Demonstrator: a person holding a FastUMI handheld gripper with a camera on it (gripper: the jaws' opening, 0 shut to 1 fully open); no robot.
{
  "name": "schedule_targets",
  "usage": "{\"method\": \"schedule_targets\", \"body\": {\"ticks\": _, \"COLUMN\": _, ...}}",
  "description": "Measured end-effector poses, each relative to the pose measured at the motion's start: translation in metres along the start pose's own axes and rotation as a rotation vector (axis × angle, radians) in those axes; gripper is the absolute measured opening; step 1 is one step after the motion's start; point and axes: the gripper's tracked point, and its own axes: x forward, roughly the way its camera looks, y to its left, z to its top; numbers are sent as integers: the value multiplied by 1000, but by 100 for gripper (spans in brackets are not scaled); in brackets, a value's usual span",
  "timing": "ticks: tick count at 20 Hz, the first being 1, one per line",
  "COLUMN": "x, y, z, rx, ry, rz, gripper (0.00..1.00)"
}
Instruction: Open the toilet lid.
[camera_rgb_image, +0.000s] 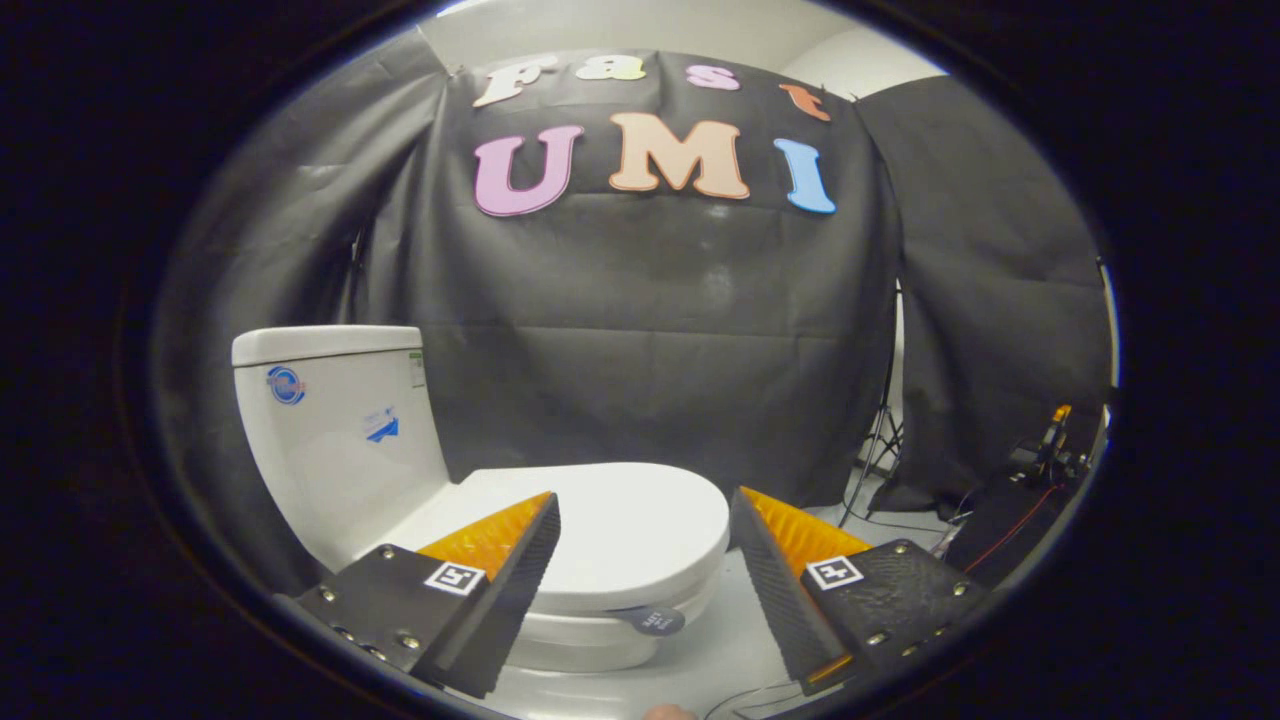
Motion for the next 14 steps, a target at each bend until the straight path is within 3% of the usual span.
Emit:
{"method": "schedule_targets", "body": {"ticks": 5, "x": 0, "y": -20, "z": -18, "rx": 2, "ry": 51, "rz": -40, "gripper": 100}}
{"method": "schedule_targets", "body": {"ticks": 14, "x": 7, "y": -35, "z": -96, "rx": 308, "ry": 330, "rz": -64, "gripper": 100}}
